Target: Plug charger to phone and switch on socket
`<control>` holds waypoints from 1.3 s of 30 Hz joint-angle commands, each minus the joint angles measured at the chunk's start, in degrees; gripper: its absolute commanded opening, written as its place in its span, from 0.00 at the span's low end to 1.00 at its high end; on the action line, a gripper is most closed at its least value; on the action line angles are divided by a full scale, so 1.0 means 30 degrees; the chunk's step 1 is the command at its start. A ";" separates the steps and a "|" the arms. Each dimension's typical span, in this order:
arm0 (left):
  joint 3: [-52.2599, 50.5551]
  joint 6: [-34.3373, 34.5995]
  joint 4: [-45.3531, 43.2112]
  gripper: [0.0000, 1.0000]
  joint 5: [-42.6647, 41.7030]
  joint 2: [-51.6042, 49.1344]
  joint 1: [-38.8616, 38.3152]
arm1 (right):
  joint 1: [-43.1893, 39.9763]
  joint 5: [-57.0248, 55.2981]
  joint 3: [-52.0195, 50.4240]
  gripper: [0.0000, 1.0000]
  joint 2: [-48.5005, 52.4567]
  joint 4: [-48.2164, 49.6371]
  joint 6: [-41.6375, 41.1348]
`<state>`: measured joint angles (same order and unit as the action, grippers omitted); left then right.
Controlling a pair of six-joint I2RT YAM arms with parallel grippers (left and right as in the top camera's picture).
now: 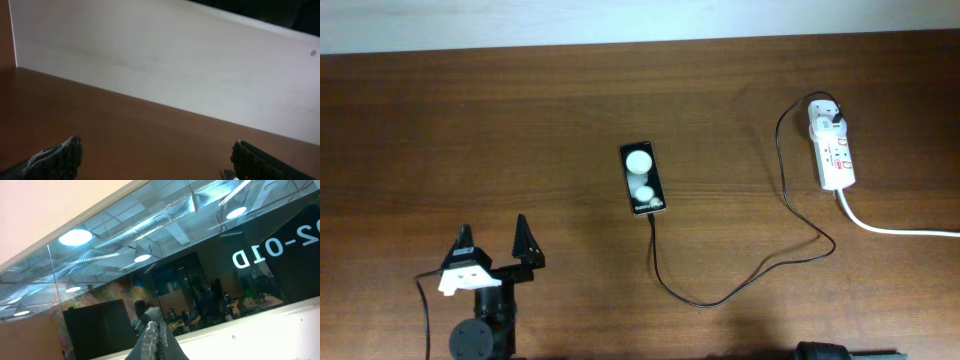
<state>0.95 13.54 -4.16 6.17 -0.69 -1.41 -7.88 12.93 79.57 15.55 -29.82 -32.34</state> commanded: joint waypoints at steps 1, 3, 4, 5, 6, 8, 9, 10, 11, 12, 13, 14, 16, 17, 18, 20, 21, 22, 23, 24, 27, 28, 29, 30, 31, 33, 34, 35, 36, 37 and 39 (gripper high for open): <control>-0.0146 0.0044 0.0204 0.99 -0.0124 0.0080 0.0153 | 0.0160 -0.0117 -0.0058 0.05 -0.0160 0.0095 0.0131; -0.0146 0.0044 0.0299 0.99 -0.0131 0.0080 0.0153 | 0.0160 -0.0117 -0.0058 0.05 -0.0160 0.0095 0.0131; -0.0146 0.0044 0.0510 0.99 -0.0124 0.0080 0.0153 | 0.0160 -0.0117 -0.0058 0.05 -0.0160 0.0095 0.0131; -0.0146 0.0044 0.0743 0.99 -0.0131 0.0080 0.0153 | 0.0160 -0.0117 -0.0058 0.05 -0.0160 0.0095 0.0131; -0.0146 0.0044 0.1137 0.99 -0.0138 0.0080 0.0153 | 0.0160 -0.0117 -0.0058 0.05 -0.0160 0.0095 0.0131; -0.0138 0.0044 0.2637 0.99 -0.0131 0.0080 0.0153 | 0.0160 -0.0117 -0.0058 0.05 -0.0160 0.0095 0.0131; -0.0138 0.0044 0.2805 0.99 -0.0168 0.0007 0.0153 | 0.0160 -0.0117 -0.0058 0.05 -0.0160 0.0095 0.0131; -0.0138 0.0044 0.2747 0.99 -0.0131 -0.0051 0.0153 | 0.0160 -0.0117 -0.0058 0.05 -0.0160 0.0095 0.0131; -0.0138 0.0044 0.2841 0.99 -0.0175 -0.0058 0.0153 | 0.0160 -0.0117 -0.0058 0.05 -0.0160 0.0095 0.0131; -0.0138 0.0044 0.2841 0.99 -0.0175 -0.0066 0.0153 | 0.0153 -0.0124 -0.0058 0.05 -0.0160 0.0095 0.0131; -0.0138 0.0044 0.2834 0.99 -0.0160 -0.0073 0.0153 | 0.0117 -0.0109 -0.0058 0.05 -0.0160 0.0095 0.0124; -0.0138 0.0044 0.2841 0.99 -0.0160 -0.0087 0.0153 | 0.0124 -0.0102 -0.0058 0.05 -0.0160 0.0095 0.0124; -0.0138 0.0044 0.2841 0.99 -0.0160 -0.0087 0.0153 | 0.0124 -0.0109 -0.0058 0.05 -0.0160 0.0087 0.0131; -0.0138 0.0044 0.2841 0.99 -0.0160 -0.0087 0.0153 | 0.0124 -0.0102 -0.0058 0.05 -0.0160 0.0087 0.0131; -0.0138 0.0044 0.2841 0.99 -0.0160 -0.0087 0.0153 | 0.0124 -0.0095 -0.0058 0.05 -0.0197 0.0087 0.0131; -0.0138 0.0044 0.2834 0.99 -0.0160 -0.0087 0.0153 | 0.0124 -0.0109 -0.0058 0.05 -0.0321 0.0080 0.0131; -0.0138 0.0044 0.2827 0.99 -0.0160 -0.0080 0.0153 | 0.0124 -0.0109 -0.0058 0.05 -0.0481 0.0073 0.0131; -0.0138 0.0044 0.2834 0.99 -0.0168 -0.0080 0.0153 | 0.0124 -0.0109 -0.0066 0.05 -0.0641 0.0073 0.0131; -0.0138 0.0044 0.2798 0.99 -0.0146 -0.0080 0.0138 | 0.0124 -0.0109 -0.0095 0.05 -0.0845 0.0080 0.0131; -0.0138 0.0044 0.2790 0.99 -0.0138 -0.0066 0.0131 | 0.0124 -0.0109 -0.0095 0.05 -0.0991 0.0080 0.0131; -0.0138 0.0044 0.2790 0.99 -0.0146 0.0138 0.0138 | 0.0131 -0.0109 -0.0095 0.05 -0.1392 0.0080 0.0131; -0.0138 0.0044 0.2790 0.99 -0.0146 0.0138 0.0131 | 0.0160 -0.0109 -0.0095 0.05 -0.1479 0.0087 0.0131; -0.0138 0.0044 0.2790 0.99 -0.0146 0.0138 0.0138 | 0.0182 -0.0124 -0.0095 0.05 -0.1581 0.0087 0.0131; -0.0138 0.0044 0.2790 0.99 -0.0146 0.0138 0.0138 | 0.0291 -0.0175 -0.0095 0.05 -0.1690 0.0087 0.0124; -0.0138 0.0044 0.2790 0.99 -0.0138 0.0131 0.0153 | 0.0284 -0.0189 -0.0095 0.05 -0.1800 0.0095 0.0131; -0.0138 0.0044 0.2790 0.99 -0.0146 0.0131 0.0153 | 0.0248 -0.0197 -0.0095 0.05 -0.1996 0.0095 0.0124; -0.0138 0.0044 0.2790 0.99 -0.0146 0.0131 0.0153 | 0.0248 -0.0189 -0.0095 0.05 -0.2193 0.0095 0.0124; -0.0138 0.0044 0.2798 0.99 -0.0146 0.0131 0.0153 | 0.0248 -0.0189 -0.0095 0.05 -0.2317 0.0095 0.0124; -0.0138 0.0044 0.2790 0.99 -0.0146 0.0131 0.0153 | 0.0255 -0.0182 -0.0087 0.06 -0.2470 0.0087 0.0124; -0.0138 0.0044 0.2790 0.99 -0.0146 0.0131 0.0153 | 0.0255 -0.0189 -0.0087 0.06 -0.2645 0.0036 0.0124; -0.0138 0.0044 0.2790 0.99 -0.0146 0.0131 0.0153 | 0.0248 -0.0197 -0.0087 0.06 -0.2900 -0.0015 0.0131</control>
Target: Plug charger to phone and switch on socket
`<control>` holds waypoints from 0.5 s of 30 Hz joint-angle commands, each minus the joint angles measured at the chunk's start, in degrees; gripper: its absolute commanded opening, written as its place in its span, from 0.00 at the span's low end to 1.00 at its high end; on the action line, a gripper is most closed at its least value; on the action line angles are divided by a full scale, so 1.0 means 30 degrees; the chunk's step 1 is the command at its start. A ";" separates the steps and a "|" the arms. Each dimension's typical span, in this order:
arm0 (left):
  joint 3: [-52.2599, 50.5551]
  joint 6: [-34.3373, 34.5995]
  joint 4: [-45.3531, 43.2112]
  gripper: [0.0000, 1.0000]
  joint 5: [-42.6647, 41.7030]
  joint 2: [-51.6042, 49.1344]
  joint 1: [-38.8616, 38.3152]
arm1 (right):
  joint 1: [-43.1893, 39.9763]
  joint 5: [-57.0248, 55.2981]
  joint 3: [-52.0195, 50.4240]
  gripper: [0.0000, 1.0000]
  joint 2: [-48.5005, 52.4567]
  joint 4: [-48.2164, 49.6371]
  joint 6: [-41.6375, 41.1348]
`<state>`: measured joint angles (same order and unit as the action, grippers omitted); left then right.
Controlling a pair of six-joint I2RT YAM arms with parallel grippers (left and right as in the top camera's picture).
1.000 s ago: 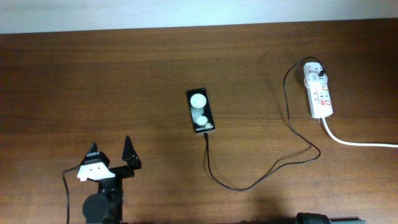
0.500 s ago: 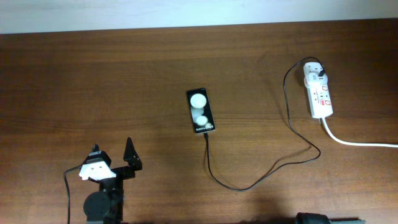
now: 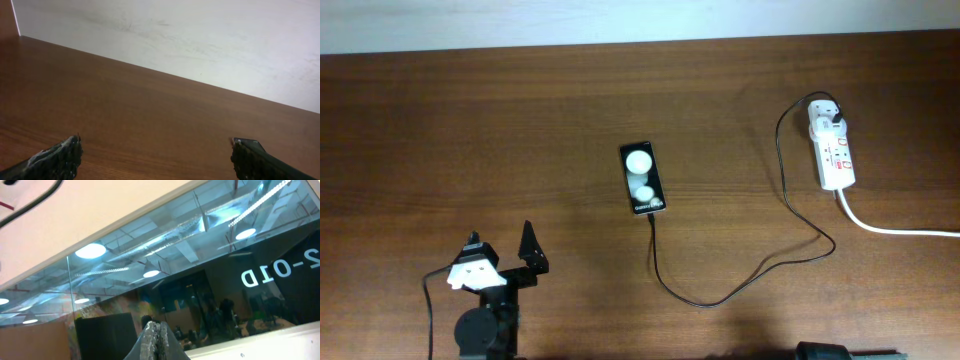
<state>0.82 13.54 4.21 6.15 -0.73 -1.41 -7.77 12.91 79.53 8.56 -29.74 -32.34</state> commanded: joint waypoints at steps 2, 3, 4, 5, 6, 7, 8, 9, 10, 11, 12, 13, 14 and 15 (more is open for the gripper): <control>-0.0095 0.0044 0.0000 0.99 -0.0138 0.0146 0.0153 | 0.0211 -0.0226 -0.0080 0.06 -0.0743 -0.0138 0.0131; -0.0095 0.0036 -0.0007 0.99 -0.0087 0.0146 0.0153 | 0.0197 -0.0255 -0.0080 0.06 -0.0831 -0.0197 0.0131; -0.0095 0.0044 -0.0022 0.99 0.0364 0.0146 0.0153 | 0.0189 -0.0262 -0.0080 0.06 -0.0867 -0.0277 0.0131; -0.0095 0.0029 -0.0022 0.99 0.0408 0.0146 0.0153 | 0.0189 -0.0262 -0.0080 0.06 -0.0867 -0.0299 0.0131; -0.0095 0.0022 -0.0022 0.99 0.0372 0.0146 0.0153 | 0.0189 -0.0335 -0.0087 0.06 -0.0867 -0.0306 0.0131; -0.0095 -0.0663 -0.0015 0.99 0.0160 0.0146 0.0153 | 0.0189 -0.0466 -0.0117 0.05 -0.0867 -0.0291 0.0131; -0.0095 -0.2062 0.0015 0.99 -0.0321 0.0146 0.0153 | 0.0189 -0.0532 -0.0182 0.05 -0.0867 -0.0291 0.0131; -0.0095 -0.3585 0.0095 0.99 -0.0845 0.0146 0.0153 | 0.0168 -0.0539 -0.0291 0.05 -0.0867 -0.0277 0.0131; -0.0095 -0.4860 0.0168 0.99 -0.1413 0.0146 0.0153 | 0.0168 -0.0539 -0.0393 0.05 -0.0867 -0.0277 0.0131; -0.0095 -0.5559 0.0204 0.99 -0.1734 0.0146 0.0153 | 0.0168 -0.0539 -0.0554 0.05 -0.0867 -0.0262 0.0131; -0.0095 -0.5625 0.0204 0.99 -0.1778 0.0138 0.0153 | 0.0168 -0.0546 -0.0692 0.05 -0.0867 -0.0262 0.0131; -0.0095 -0.5625 0.0204 0.99 -0.1785 0.0131 0.0153 | 0.0168 -0.0546 -0.0882 0.05 -0.0867 -0.0197 0.0124; -0.0095 -0.5625 0.0204 0.99 -0.1778 0.0131 0.0153 | 0.0168 -0.0539 -0.1107 0.05 -0.0867 -0.0058 0.0124; -0.0095 -0.5632 0.0204 0.99 -0.1778 0.0131 0.0153 | 0.0153 -0.0539 -0.1333 0.05 -0.0867 0.0087 0.0117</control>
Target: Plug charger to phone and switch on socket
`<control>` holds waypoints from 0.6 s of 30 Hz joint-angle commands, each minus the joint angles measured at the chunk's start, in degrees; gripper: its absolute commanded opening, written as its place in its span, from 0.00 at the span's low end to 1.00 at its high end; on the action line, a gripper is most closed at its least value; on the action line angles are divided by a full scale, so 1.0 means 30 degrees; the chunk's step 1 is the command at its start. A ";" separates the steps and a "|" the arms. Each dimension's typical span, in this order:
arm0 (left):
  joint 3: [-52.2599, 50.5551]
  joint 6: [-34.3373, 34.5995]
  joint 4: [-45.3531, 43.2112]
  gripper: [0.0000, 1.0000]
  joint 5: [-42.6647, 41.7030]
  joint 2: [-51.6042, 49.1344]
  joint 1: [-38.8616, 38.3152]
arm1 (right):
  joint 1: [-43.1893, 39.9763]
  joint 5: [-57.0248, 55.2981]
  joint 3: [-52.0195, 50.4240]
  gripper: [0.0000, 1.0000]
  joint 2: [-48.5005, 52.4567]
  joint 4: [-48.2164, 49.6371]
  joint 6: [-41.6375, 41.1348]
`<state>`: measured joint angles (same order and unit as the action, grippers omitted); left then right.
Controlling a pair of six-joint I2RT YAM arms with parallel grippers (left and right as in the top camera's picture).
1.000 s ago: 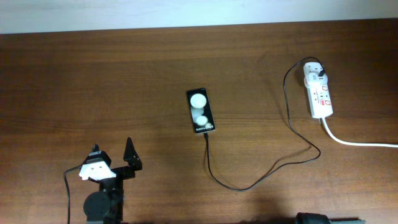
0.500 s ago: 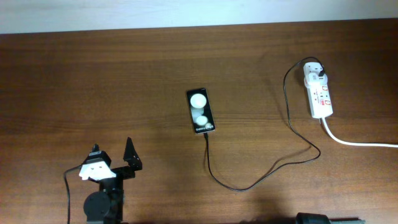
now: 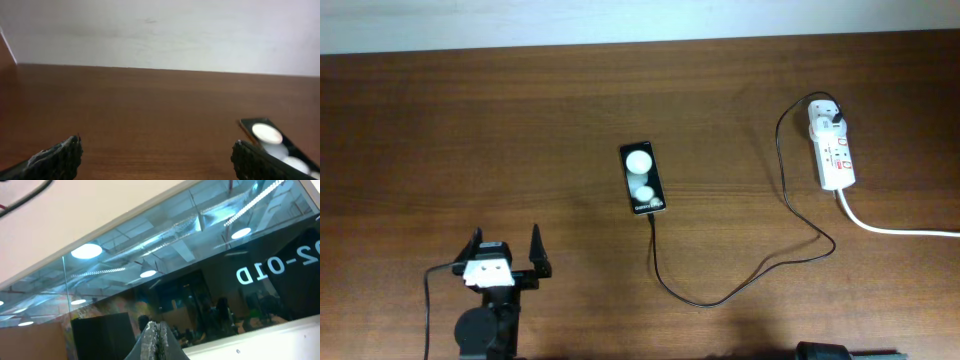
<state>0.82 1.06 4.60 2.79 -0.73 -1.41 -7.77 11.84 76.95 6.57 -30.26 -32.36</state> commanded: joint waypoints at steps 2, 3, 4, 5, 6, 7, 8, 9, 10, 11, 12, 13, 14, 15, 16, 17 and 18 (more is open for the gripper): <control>-0.0095 -0.1464 0.0073 0.99 -0.0656 0.0131 0.0153 | 0.0080 -0.0197 -0.0809 0.05 -0.0204 0.0423 -0.0270; -0.0095 -0.1464 0.0073 0.99 -0.0656 0.0131 0.0153 | 0.0044 -0.0248 -0.0896 0.05 -0.0204 0.0466 -0.0372; -0.0095 -0.1464 0.0073 0.99 -0.0656 0.0131 0.0153 | -0.0015 -0.0248 -0.0976 0.05 -0.0204 0.0532 -0.0372; -0.0095 -0.1464 0.0073 0.99 -0.0656 0.0131 0.0153 | -0.0102 -0.0342 -0.0976 0.05 -0.0197 0.0539 -0.0364; -0.0095 -0.1464 0.0073 0.99 -0.0656 0.0131 0.0153 | -0.0204 -0.0386 -0.0991 0.05 -0.0197 0.0532 -0.0364; -0.0095 -0.1464 0.0073 0.99 -0.0656 0.0131 0.0153 | -0.0321 -0.0430 -0.1013 0.05 -0.0197 0.0561 -0.0357; -0.0095 -0.1464 0.0073 0.99 -0.0656 0.0131 0.0153 | -0.0423 -0.0444 -0.1056 0.05 -0.0197 0.0561 -0.0364; -0.0095 -0.1464 0.0073 0.99 -0.0656 0.0131 0.0153 | -0.0474 -0.0466 -0.1137 0.05 -0.0197 0.0561 -0.0357; -0.0095 -0.1464 0.0073 0.99 -0.0656 0.0131 0.0153 | -0.0474 -0.0466 -0.1231 0.05 -0.0204 0.0583 -0.0357; -0.0095 -0.1464 0.0073 0.99 -0.0656 0.0131 0.0153 | -0.0474 -0.0466 -0.1282 0.05 -0.0197 0.0583 -0.0357; -0.0095 -0.1464 0.0073 0.99 -0.0656 0.0131 0.0153 | -0.0474 -0.0466 -0.1370 0.06 -0.0197 0.0590 -0.0350; -0.0095 -0.1464 0.0073 0.99 -0.0656 0.0131 0.0153 | -0.0466 -0.0466 -0.1479 0.06 -0.0197 0.0466 -0.0284; -0.0095 -0.1464 0.0073 0.99 -0.0656 0.0131 0.0153 | -0.0466 -0.0474 -0.1479 0.08 -0.0197 0.0204 -0.0291; -0.0095 -0.1464 0.0073 0.99 -0.0656 0.0131 0.0153 | -0.0466 -0.0474 -0.1479 0.09 -0.0197 0.0044 -0.0291; -0.0095 -0.1464 0.0073 0.99 -0.0656 0.0131 0.0153 | -0.0466 -0.0495 -0.1494 0.10 -0.0197 -0.0131 -0.0299; -0.0095 -0.1464 0.0073 0.99 -0.0656 0.0131 0.0153 | -0.0474 -0.0517 -0.1508 0.12 -0.0204 -0.0109 -0.0306; -0.0095 -0.1464 0.0073 0.99 -0.0656 0.0131 0.0153 | -0.0466 -0.0517 -0.1508 0.13 -0.0197 -0.0131 -0.0299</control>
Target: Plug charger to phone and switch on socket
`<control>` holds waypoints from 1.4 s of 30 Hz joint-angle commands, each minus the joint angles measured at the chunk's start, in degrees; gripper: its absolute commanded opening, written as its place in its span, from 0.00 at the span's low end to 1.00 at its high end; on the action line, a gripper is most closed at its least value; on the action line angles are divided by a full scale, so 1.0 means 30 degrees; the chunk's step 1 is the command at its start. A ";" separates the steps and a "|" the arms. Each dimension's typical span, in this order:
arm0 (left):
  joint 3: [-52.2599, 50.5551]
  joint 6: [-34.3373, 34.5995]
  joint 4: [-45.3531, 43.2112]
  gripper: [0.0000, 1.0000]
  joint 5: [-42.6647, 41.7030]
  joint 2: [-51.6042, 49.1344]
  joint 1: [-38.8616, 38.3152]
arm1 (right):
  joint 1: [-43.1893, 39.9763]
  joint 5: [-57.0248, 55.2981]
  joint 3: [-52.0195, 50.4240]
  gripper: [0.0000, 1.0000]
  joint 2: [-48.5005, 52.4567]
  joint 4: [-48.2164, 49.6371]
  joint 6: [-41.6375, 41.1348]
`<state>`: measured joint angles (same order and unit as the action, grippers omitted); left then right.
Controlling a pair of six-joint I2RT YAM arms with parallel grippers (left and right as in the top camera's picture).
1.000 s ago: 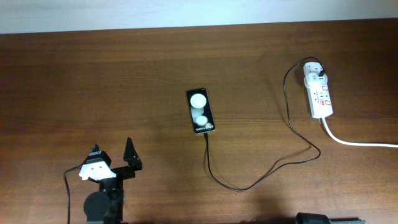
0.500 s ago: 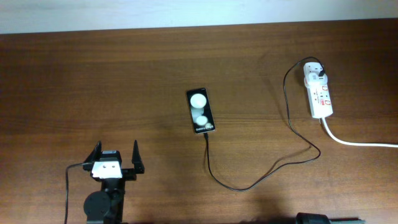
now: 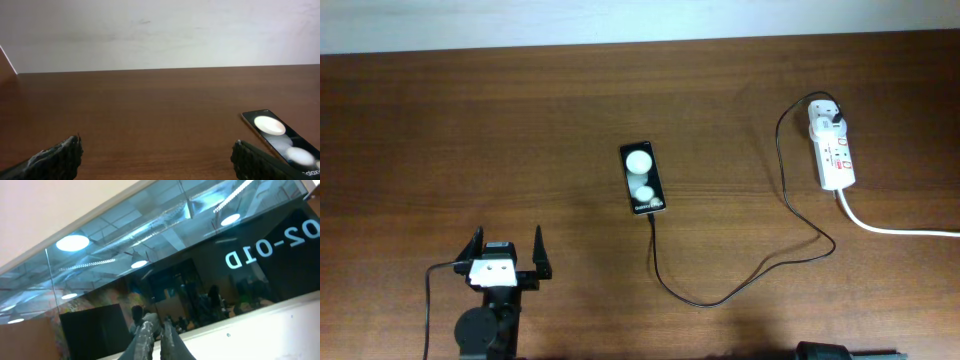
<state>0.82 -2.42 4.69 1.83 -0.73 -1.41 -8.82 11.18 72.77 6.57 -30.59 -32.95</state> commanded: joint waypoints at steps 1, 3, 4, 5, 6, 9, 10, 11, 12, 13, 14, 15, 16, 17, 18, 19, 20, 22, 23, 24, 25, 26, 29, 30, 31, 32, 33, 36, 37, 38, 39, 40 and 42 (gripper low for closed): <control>-0.0095 -0.0306 0.0044 0.99 -0.0335 0.0131 0.0153 | -0.0073 -0.0299 -0.0117 0.14 -0.0197 -0.0102 -0.0102; -0.0095 -0.0306 0.0044 0.99 -0.0335 0.0131 0.0153 | -0.0066 -0.0211 -0.0117 0.16 -0.0197 -0.0576 -0.0109; -0.0095 -0.0306 0.0044 0.99 -0.0335 0.0131 0.0153 | -0.0066 -0.0131 -0.0117 0.20 -0.0197 -0.0918 -0.0102; -0.0095 -0.0306 0.0044 0.99 -0.0335 0.0131 0.0153 | -0.0066 0.0029 -0.0117 0.26 -0.0197 -0.1341 -0.0109; -0.0095 -0.0306 0.0044 0.99 -0.0335 0.0131 0.0153 | -0.0066 0.0335 -0.0117 0.33 -0.0197 -0.2157 -0.0109; -0.0095 -0.0306 0.0044 0.99 -0.0335 0.0131 0.0153 | -0.0066 0.0765 -0.0117 0.99 -0.0197 -0.4109 -0.0109; -0.0095 -0.0306 0.0044 0.99 -0.0335 0.0131 0.0153 | -0.0066 0.0772 -0.0117 0.98 -0.0197 -0.4758 -0.0109; -0.0095 -0.0306 0.0044 0.99 -0.0335 0.0131 0.0153 | -0.0066 0.0765 -0.0117 0.99 -0.0197 -0.5275 -0.0109; -0.0095 -0.0306 0.0044 0.99 -0.0335 0.0131 0.0153 | -0.0066 0.0758 -0.0117 0.98 -0.0197 -0.6062 -0.0102; -0.0095 -0.0306 0.0044 0.99 -0.0335 0.0131 0.0153 | -0.0066 0.0758 -0.0117 0.99 -0.0197 -0.6761 -0.0109; -0.0095 -0.0306 0.0044 0.99 -0.0335 0.0131 0.0153 | -0.0066 0.0685 -0.0124 0.98 -0.0197 -0.7402 -0.0102; -0.0095 -0.0306 0.0044 0.99 -0.0335 0.0131 0.0153 | -0.0066 0.0685 -0.0160 0.98 -0.0197 -0.7912 -0.0102; -0.0095 -0.0306 0.0044 0.99 -0.0335 0.0131 0.0153 | -0.0066 0.0685 -0.0197 0.98 -0.0197 -0.8502 -0.0102; -0.0095 -0.0306 0.0044 0.99 -0.0335 0.0131 0.0153 | -0.0066 0.0685 -0.0226 0.98 -0.0197 -0.9041 -0.0102; -0.0095 -0.0306 0.0044 0.99 -0.0335 0.0131 0.0153 | -0.0066 0.0685 -0.0277 0.99 -0.0197 -0.9646 -0.0102; -0.0095 -0.0306 0.0044 0.99 -0.0335 0.0131 0.0153 | -0.0066 0.0685 -0.0408 0.99 -0.0197 -1.0105 -0.0109; -0.0095 -0.0306 0.0044 0.99 -0.0335 0.0131 0.0153 | -0.0066 0.0699 -0.0627 0.99 -0.0197 -1.0091 -0.0109; -0.0095 -0.0306 0.0044 0.99 -0.0335 0.0131 0.0153 | -0.0087 0.0612 -0.1253 0.98 -0.0197 -1.0040 -0.0102; -0.0095 -0.0306 0.0044 0.99 -0.0335 0.0131 0.0153 | -0.0087 0.0568 -0.1596 0.98 -0.0197 -0.9989 -0.0102; -0.0095 -0.0306 0.0044 0.99 -0.0335 0.0131 0.0153 | -0.0080 0.0561 -0.2098 0.98 -0.0197 -0.9879 -0.0102; -0.0095 -0.0306 0.0044 0.99 -0.0335 0.0131 0.0153 | -0.0080 0.0568 -0.2754 0.98 -0.0197 -0.9741 -0.0102; -0.0095 -0.0306 0.0044 0.99 -0.0335 0.0131 0.0153 | -0.0080 0.0568 -0.3337 0.99 -0.0197 -0.9449 -0.0102; -0.0095 -0.0306 0.0044 0.99 -0.0335 0.0131 0.0153 | -0.0080 0.0634 -0.5005 0.99 -0.0197 -0.7752 -0.0095; -0.0095 -0.0306 0.0044 0.99 -0.0335 0.0131 0.0153 | -0.0080 0.0627 -0.5712 0.99 -0.0197 -0.6739 -0.0087; -0.0095 -0.0306 0.0044 0.99 -0.0335 0.0131 0.0153 | -0.0080 0.0634 -0.6375 0.99 -0.0197 -0.5748 0.0240; -0.0095 -0.0306 0.0044 0.99 -0.0335 0.0131 0.0153 | -0.0080 0.0641 -0.7031 0.98 -0.0197 -0.4772 0.0831; -0.0095 -0.0306 0.0044 0.99 -0.0335 0.0131 0.0153 | -0.0080 0.0648 -0.7650 0.99 -0.0197 -0.3912 0.1275; -0.0095 -0.0306 0.0044 0.99 -0.0335 0.0131 0.0153 | -0.0080 0.0707 -0.9245 0.99 -0.0197 -0.2106 0.1603; -0.0095 -0.0306 0.0044 0.99 -0.0335 0.0131 0.0153 | -0.0080 0.0699 -1.0127 0.99 -0.0197 -0.1246 0.2069; -0.0095 -0.0306 0.0044 0.99 -0.0335 0.0131 0.0153 | -0.0080 0.0707 -1.1016 0.99 -0.0197 -0.0423 0.2433; -0.0095 -0.0306 0.0044 0.99 -0.0335 0.0131 0.0153 | -0.0080 0.0699 -1.1519 0.98 -0.0197 0.0036 0.2426; -0.0095 -0.0306 0.0044 0.99 -0.0335 0.0131 0.0153 | -0.0080 0.0699 -1.2262 0.99 -0.0197 0.0721 0.2426; -0.0095 -0.0306 0.0044 0.99 -0.0335 0.0131 0.0153 | -0.0080 0.0707 -1.3857 0.99 -0.0197 0.2229 0.2419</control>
<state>0.82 -2.44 4.71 1.45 -0.73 -1.41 -8.82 12.97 36.16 6.42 -27.27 -27.24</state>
